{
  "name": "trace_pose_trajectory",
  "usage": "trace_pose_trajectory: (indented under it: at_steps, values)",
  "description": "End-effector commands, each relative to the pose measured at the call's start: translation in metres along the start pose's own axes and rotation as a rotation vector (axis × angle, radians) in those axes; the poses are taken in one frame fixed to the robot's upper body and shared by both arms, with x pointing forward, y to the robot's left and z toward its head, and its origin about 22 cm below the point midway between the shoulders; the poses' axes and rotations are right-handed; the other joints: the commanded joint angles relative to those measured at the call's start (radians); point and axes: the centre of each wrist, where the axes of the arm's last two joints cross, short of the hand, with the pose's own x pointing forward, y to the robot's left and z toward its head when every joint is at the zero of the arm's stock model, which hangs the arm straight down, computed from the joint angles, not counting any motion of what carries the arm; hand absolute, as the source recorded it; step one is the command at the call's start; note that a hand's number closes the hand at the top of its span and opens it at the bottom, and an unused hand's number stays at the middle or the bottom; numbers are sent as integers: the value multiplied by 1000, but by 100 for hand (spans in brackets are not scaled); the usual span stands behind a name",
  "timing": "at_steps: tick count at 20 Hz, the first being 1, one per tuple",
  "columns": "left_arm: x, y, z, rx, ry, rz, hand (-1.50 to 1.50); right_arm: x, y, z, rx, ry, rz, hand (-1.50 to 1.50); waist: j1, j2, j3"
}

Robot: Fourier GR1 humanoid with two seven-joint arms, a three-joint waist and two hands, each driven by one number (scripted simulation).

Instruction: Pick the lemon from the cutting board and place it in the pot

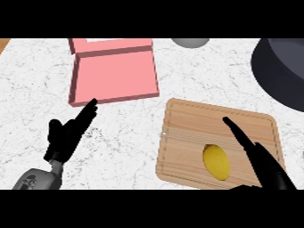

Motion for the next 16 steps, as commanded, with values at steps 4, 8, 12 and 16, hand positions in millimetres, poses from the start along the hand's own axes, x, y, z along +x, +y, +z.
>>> trace_pose_trajectory:
  at_steps: [4, 8, 12, 16]
  values:
    - [2, 5, 0, -8, 30, 21, 0, -51, -10, 10, -33, -39, -31, -150, -4, 2, -2]
    - [-10, 2, 0, 12, 34, 13, 0, -64, -17, -3, 10, -94, -157, -150, -3, 3, -2]
    - [-16, -8, 11, 0, 23, 11, 0, -50, -4, -11, 38, -146, -256, -150, 2, 2, -2]
    - [-3, -1, 18, -5, 38, 2, 0, -59, 1, -19, 72, -140, -348, -150, 3, 2, -2]
